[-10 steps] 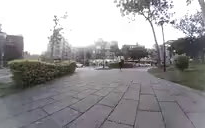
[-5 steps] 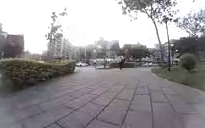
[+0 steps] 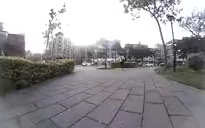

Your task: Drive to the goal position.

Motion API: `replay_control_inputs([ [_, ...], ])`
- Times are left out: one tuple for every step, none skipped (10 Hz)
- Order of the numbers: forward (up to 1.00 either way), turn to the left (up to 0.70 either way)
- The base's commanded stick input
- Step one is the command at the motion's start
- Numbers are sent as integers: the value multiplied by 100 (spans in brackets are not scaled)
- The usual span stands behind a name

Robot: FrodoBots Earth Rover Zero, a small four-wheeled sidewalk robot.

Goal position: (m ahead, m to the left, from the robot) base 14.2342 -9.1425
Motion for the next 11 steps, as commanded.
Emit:
replay_control_inputs([
  [100, -38],
  [100, -40],
  [100, -40],
  [100, -40],
  [100, -33],
  [100, -6],
  [100, 0],
  [100, 0],
  [100, 0],
  [100, 0],
  [100, 0],
])
